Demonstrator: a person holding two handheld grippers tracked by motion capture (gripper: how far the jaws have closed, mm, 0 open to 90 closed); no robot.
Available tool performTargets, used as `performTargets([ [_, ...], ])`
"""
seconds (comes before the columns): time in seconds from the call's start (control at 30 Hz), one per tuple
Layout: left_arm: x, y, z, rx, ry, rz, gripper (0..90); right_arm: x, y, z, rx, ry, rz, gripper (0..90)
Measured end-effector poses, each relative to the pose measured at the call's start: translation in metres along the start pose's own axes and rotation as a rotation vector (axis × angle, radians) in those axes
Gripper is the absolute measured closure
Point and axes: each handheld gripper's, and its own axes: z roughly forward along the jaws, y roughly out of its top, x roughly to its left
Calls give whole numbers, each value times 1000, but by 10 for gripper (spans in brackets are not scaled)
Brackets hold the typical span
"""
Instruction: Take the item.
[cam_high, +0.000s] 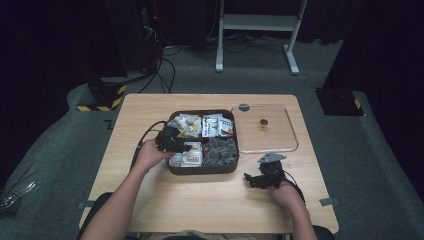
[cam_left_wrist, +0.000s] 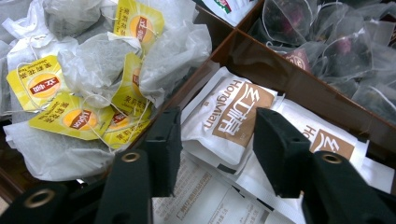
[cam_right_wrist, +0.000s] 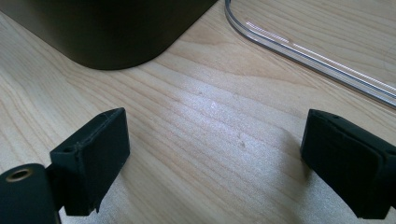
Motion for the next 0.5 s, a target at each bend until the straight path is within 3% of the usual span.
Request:
performTargets([
  [0.17,2,1,-2,-19,-6,-11,614,0,0,0,-1,-1,0,79],
  [0.2,3,2,-4,-34,-5,-37,634,0,0,0,-1,-1,0,79],
  [0.23,3,2,-4,-34,-5,-37,650,0,0,0,-1,-1,0,79],
  [0.4,2,6,-2,-7,6,-6,708,0,-1,-1,-1,-2,0,79],
  [0.43,1,7,-2,-10,12,1,767,0,-1,-1,0,-3,0,79],
  [0.5,0,9,-1,-4,21,13,802,0,-1,-1,-1,-2,0,79],
])
